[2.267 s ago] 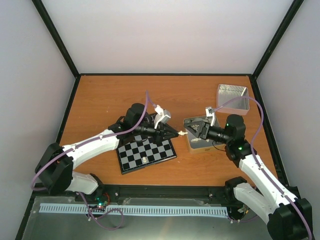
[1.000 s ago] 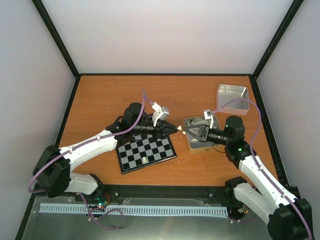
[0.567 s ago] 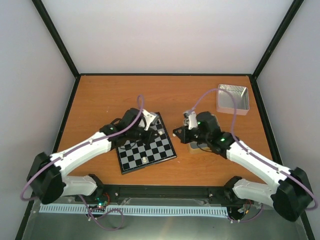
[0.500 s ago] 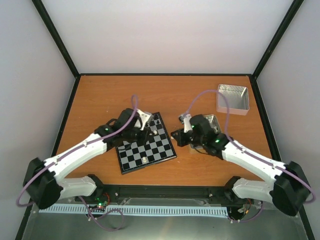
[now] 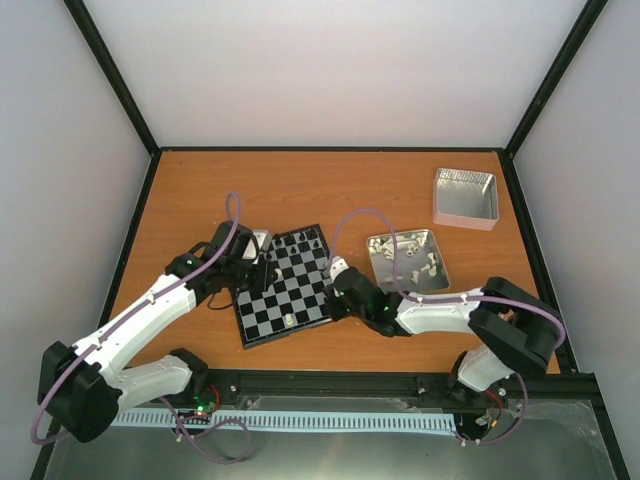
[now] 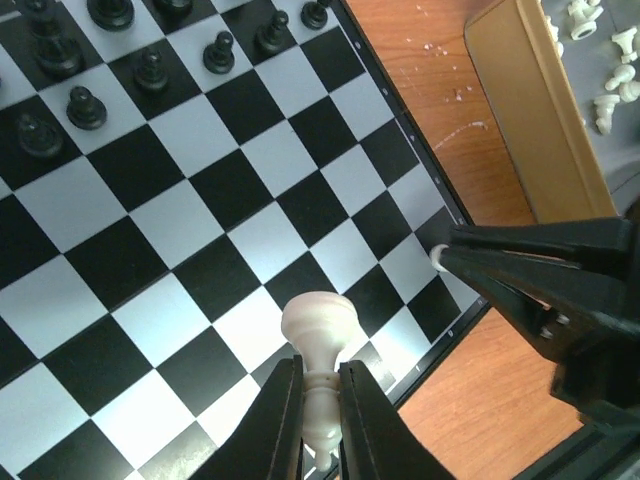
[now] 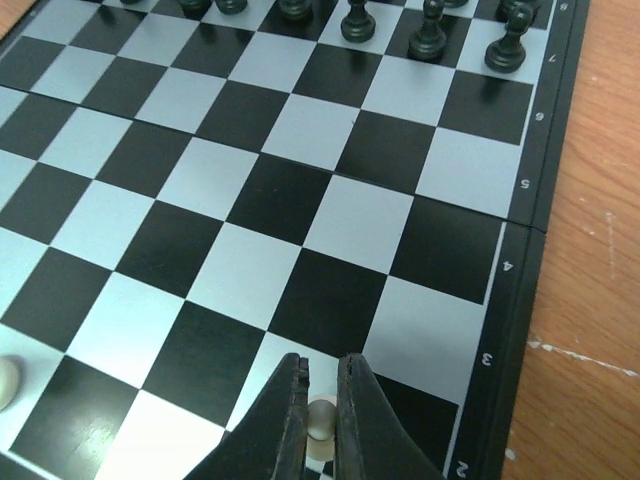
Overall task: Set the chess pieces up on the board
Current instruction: Place the chess piece on the chessboard.
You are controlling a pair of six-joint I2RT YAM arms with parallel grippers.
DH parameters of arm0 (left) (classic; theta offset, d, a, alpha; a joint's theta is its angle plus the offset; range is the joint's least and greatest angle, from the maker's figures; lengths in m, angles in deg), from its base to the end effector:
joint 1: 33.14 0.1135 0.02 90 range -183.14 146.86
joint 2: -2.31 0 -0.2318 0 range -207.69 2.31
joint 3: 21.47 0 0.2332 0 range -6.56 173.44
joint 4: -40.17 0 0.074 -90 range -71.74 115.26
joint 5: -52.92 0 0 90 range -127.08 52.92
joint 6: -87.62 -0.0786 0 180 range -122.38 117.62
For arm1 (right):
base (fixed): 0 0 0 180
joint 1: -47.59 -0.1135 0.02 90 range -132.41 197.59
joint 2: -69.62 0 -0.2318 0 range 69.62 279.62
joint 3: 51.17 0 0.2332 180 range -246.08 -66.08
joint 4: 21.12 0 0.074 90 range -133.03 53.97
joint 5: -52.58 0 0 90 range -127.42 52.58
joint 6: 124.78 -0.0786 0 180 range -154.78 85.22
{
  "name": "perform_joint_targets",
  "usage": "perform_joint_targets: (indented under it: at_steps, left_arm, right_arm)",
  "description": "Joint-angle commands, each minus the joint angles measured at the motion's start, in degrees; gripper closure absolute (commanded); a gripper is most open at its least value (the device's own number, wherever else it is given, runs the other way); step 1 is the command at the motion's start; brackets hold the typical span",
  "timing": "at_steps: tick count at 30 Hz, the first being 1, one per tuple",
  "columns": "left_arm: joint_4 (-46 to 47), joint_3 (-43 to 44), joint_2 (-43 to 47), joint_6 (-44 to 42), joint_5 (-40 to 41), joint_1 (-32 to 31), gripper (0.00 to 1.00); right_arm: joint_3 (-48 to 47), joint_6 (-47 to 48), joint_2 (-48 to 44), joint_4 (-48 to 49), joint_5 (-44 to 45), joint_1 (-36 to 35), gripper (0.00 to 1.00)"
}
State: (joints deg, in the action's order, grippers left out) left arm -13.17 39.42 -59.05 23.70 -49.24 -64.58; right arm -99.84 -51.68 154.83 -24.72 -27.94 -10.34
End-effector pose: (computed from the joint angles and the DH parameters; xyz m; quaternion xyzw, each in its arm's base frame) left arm 0.1886 -0.1347 0.1933 0.0771 0.9426 -0.2369 0.2223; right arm 0.1723 0.2506 0.1080 -0.2841 0.8586 0.1957 0.3792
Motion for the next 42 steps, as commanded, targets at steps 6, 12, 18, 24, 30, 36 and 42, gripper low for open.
perform_joint_targets:
  at_steps: [6, 12, 18, 24, 30, 36, 42]
  left_arm:
    - [-1.0, -0.1, -0.6, 0.4, -6.1, 0.7, 0.99]
    - [-1.0, 0.6, -1.7, 0.0, -7.0, 0.7, 0.99]
    - [-1.0, 1.1, -2.5, -0.2, -7.7, 0.7, 1.0]
    - [-1.1, 1.9, -3.1, -0.9, -9.1, 0.7, 0.99]
    - [-5.3, 3.5, -2.8, -2.0, -7.1, 0.7, 0.99]
    - [-14.0, 2.5, -2.2, -0.2, -4.9, 0.7, 0.99]
    - [-19.2, 0.1, -1.6, 1.5, -5.9, 0.6, 0.98]
  right_arm:
    - [1.5, 0.5, 6.0, 13.0, 0.8, -1.5, 0.96]
    - [2.4, 0.0, 6.3, 13.0, 1.7, -2.0, 0.95]
    - [4.1, -0.4, 4.8, 12.1, 2.7, -2.1, 0.93]
    - [3.1, -0.3, 5.9, 11.3, 1.5, -2.1, 0.83]
    - [0.8, -4.1, 0.3, 5.2, 1.8, -2.0, 0.56]
    - [-1.2, -8.5, -6.9, -0.6, 3.1, -1.9, 0.4]
    - [-3.6, -9.0, -9.0, -6.0, 5.5, -1.9, 0.38]
